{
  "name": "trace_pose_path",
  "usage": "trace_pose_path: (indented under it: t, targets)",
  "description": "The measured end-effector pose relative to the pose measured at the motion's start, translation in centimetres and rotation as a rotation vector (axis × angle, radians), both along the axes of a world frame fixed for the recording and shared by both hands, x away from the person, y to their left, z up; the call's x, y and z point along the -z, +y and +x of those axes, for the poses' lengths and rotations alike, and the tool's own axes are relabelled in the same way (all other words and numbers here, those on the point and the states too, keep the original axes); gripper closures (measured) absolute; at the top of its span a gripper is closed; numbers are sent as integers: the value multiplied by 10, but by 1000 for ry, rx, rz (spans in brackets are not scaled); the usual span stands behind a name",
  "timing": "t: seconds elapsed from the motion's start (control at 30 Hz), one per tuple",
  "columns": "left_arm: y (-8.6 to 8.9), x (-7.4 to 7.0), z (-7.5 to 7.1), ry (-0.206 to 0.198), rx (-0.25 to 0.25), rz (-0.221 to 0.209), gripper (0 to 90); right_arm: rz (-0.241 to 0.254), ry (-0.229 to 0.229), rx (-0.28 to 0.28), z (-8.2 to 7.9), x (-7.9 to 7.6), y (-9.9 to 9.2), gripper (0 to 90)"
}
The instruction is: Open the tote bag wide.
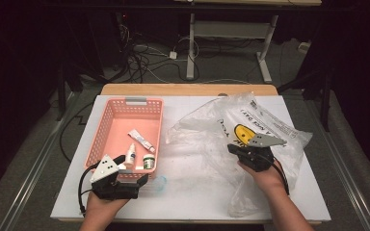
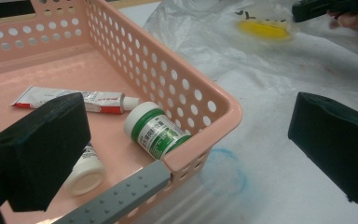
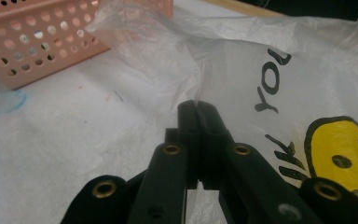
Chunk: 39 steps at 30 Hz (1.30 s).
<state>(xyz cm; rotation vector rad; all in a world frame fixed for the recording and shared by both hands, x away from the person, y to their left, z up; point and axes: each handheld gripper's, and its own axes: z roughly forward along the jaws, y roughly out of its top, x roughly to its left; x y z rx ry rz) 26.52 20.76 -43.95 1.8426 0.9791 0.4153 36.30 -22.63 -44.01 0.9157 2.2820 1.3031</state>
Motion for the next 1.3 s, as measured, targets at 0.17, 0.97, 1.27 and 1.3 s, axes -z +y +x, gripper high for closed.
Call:
trace_pose_path:
  t: [0.17,0.97,1.27,1.3]
  targets:
    - [1,0,0,3,-4,-3,0,32,-29,8,-1,-9,-5,900]
    - [-1,-20,18,-2,-18,-28,0,112,-102,15,-7,-33,-12,900]
    - [-7,-31,37,-1,-14,-31,0,119,-113,15,-7,-35,-14,900]
    - [-7,-31,39,2,-15,-36,0,120,-114,14,-7,-35,-15,900]
